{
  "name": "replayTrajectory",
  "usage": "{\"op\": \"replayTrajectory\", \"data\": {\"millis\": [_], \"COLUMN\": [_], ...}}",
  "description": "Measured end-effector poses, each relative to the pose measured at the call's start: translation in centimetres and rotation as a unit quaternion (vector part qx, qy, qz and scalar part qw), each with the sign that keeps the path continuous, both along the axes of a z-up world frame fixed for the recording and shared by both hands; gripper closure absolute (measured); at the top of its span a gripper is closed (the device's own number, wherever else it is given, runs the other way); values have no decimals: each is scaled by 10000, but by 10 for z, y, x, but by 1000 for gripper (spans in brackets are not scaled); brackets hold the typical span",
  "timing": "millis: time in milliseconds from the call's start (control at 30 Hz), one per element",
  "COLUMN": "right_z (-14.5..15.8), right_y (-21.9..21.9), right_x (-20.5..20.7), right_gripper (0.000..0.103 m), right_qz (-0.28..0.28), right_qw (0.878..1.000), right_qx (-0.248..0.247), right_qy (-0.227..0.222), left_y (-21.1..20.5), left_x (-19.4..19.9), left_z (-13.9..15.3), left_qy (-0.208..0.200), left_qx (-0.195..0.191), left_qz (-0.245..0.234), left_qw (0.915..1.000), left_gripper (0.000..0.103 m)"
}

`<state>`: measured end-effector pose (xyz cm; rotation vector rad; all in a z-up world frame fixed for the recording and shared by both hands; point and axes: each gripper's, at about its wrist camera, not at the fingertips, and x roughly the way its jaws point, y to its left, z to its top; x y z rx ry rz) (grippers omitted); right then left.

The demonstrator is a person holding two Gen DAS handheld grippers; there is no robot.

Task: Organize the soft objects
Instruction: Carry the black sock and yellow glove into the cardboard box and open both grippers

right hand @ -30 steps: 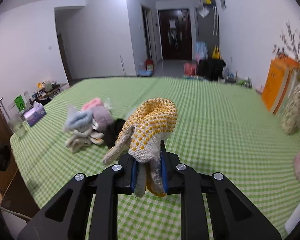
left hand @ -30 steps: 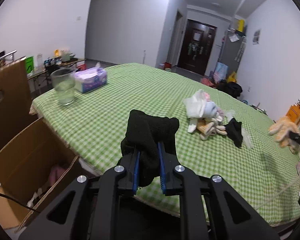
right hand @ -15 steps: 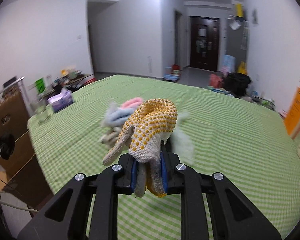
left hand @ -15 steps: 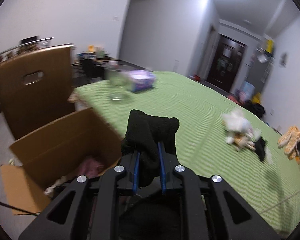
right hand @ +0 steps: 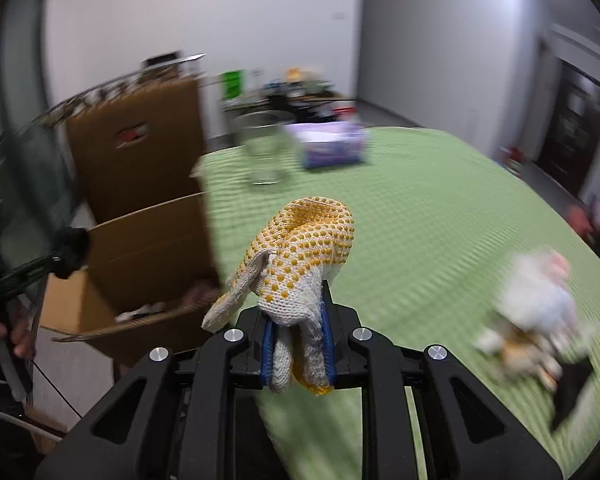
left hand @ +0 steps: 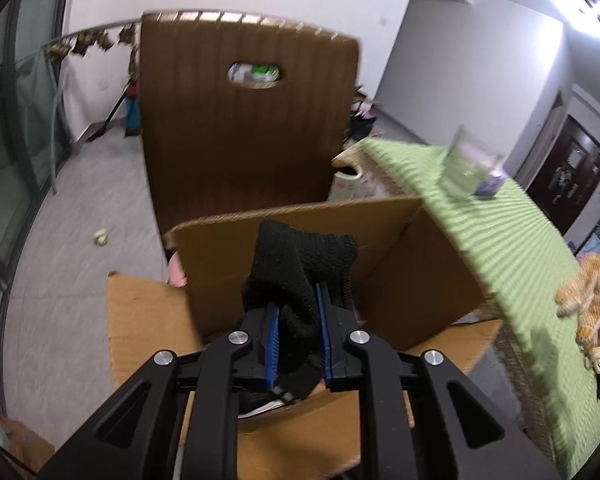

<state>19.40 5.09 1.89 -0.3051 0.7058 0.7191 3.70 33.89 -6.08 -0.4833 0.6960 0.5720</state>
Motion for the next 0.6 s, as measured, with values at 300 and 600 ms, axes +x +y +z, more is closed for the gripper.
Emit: {"op": "replayTrajectory", "data": {"millis": [300, 600], "right_z": [-59, -95], "right_y": [117, 151], "right_x": [8, 25], "right_gripper": [82, 48], "right_qz": [1082, 990], "right_qw": [9911, 9880], "right_qx": [-663, -1043], "right_qy": [404, 564], "left_y": [19, 12], "left_x": [21, 60], "left_z": [-48, -51], "left_qy": [357, 496], "left_qx": [-598, -605], "left_qz": [-89, -523], "left_qw": [9975, 9956], "left_gripper": [89, 82]}}
